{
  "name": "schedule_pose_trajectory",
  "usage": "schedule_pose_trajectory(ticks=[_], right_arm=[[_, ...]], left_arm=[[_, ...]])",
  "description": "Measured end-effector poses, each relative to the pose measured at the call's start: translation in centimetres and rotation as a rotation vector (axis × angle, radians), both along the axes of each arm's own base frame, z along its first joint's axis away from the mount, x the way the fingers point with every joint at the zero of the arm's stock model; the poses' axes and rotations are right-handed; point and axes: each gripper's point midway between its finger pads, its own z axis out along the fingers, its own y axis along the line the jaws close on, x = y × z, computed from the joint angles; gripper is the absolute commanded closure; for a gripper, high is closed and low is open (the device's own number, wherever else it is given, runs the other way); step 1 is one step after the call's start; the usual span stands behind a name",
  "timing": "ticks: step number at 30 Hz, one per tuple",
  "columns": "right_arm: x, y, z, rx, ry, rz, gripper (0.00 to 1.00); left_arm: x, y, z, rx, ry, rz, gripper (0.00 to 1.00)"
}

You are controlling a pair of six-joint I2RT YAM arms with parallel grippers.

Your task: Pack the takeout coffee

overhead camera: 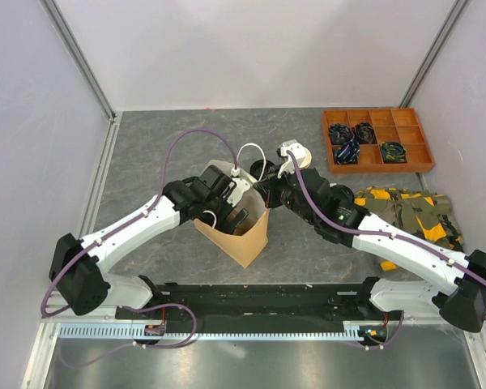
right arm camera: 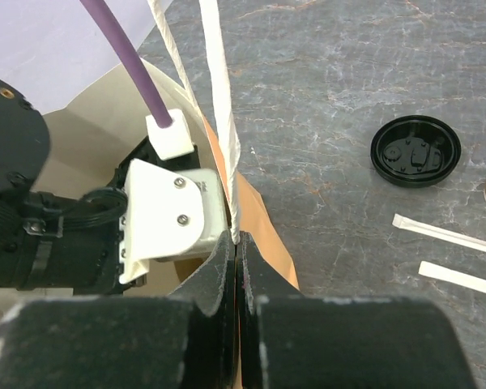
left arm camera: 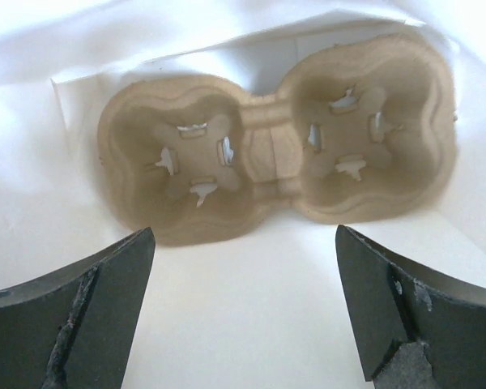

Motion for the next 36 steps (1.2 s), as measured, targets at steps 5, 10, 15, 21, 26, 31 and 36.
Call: schedule_pose_trajectory(ticks=[5,10,15,21,26,31,36], right_arm=[[-0.3,0.3,0.0,-0.009,-0.009,0.015,1.00],[-0.5,0.4,0.0,-0.014,-0.014,0.023,1.00],[-0.6,0.5,0.0,-0.017,-0.017,0.026,1.00],[-0.6,0.5,-0.2,-0.028,-0.022,0.031,1.00],[-0.6,0.5,-0.2,-0.032,-0.034,0.035,1.00],[-0.8,0.3,-0.1,-0.040,-0.059,0.051,1.00],[-1.5,0.3,0.1,-0.054,-0.099,0.109,1.00]], left_arm=[[-0.1,-0.7,1.3,-0.070,-0.025,-0.007,0.00],[0.0,-1.3,3.5,-0.155,-0.083,-0.010,0.00],[0.1,-2.1,6.1,-0.274,-0.174,-0.025,0.00],[0.0,-2.4,9.4,-0.399,-0.283,-0.031,0.00],[0.0,-3.0,12.2,-0.504,-0.342,-0.029,0.00],[0.3,-3.5,14.7,-0.572,-0.387,-0.025,0.00],[0.7,-3.7,19.1,-0.655,-0.466,-0.019,0.00]])
